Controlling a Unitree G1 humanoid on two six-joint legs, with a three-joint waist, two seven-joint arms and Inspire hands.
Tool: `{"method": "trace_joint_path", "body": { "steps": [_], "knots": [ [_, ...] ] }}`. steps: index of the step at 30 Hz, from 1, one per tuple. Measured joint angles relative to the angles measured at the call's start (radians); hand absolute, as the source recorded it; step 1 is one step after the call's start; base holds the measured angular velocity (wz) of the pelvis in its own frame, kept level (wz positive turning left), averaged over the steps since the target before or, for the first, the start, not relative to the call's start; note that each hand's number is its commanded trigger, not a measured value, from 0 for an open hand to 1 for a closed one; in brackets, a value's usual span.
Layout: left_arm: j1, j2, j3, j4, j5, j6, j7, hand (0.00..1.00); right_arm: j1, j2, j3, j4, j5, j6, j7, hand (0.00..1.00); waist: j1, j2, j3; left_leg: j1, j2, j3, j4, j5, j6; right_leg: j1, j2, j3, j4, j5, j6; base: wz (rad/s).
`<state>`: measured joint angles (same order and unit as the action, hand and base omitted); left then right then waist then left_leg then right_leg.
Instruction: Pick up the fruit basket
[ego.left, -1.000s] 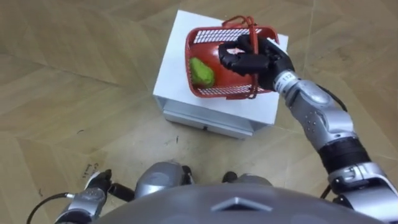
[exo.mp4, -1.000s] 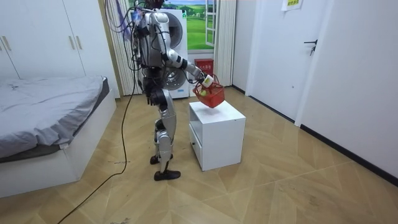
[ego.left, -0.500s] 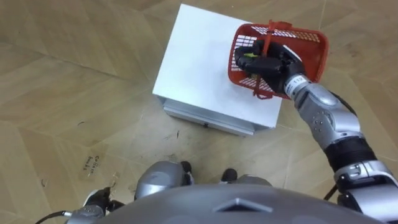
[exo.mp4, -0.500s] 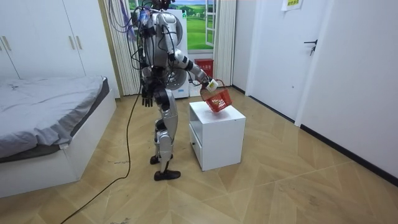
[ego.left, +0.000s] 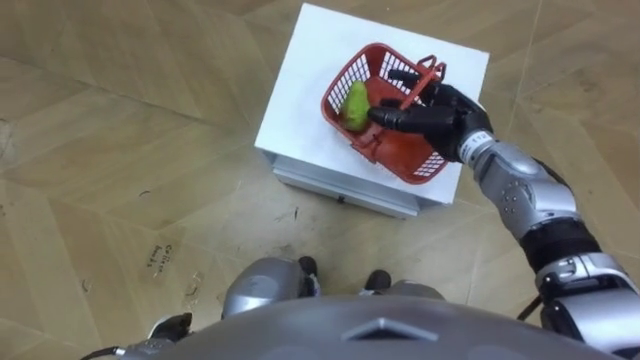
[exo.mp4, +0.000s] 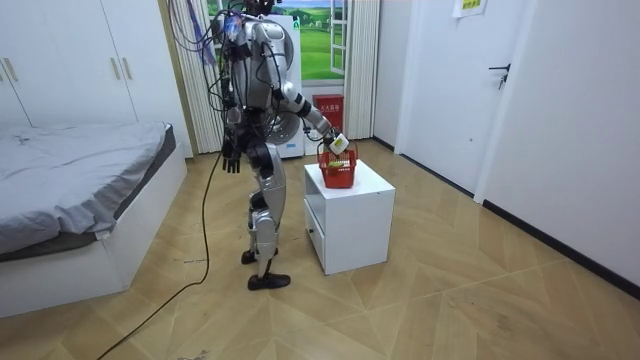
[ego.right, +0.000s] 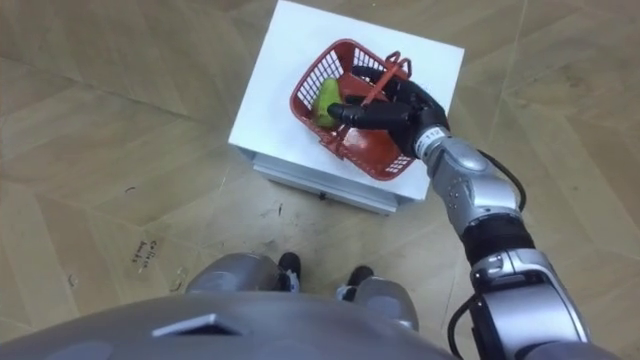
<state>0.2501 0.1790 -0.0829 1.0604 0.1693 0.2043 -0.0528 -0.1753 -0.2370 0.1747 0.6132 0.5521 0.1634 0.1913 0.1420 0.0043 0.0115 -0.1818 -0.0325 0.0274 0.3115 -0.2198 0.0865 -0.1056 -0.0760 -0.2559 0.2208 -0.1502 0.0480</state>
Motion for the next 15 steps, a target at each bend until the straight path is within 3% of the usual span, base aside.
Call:
{"method": "trace_joint_path", "body": {
  "steps": [8,15],
  "knots": [
    [0.001,-0.001,0.000,-0.002,0.000,0.011,-0.006,0.00,0.001,0.023,0.000,0.000,-0.011,0.000,0.000,0.00,-0.003,-0.002,-0.0012,0.001,0.000,-0.001,-0.004,0.000,0.000,0.000,0.000,0.003,0.000,0.000,0.000,0.00],
    [0.001,-0.002,0.001,-0.002,0.000,0.015,-0.007,0.00,0.006,0.027,0.002,0.000,-0.010,0.000,-0.001,0.00,-0.004,-0.015,-0.0090,0.004,0.000,-0.001,-0.004,0.000,0.000,0.001,0.000,0.005,0.000,0.000,0.000,0.00]
  ]
}}
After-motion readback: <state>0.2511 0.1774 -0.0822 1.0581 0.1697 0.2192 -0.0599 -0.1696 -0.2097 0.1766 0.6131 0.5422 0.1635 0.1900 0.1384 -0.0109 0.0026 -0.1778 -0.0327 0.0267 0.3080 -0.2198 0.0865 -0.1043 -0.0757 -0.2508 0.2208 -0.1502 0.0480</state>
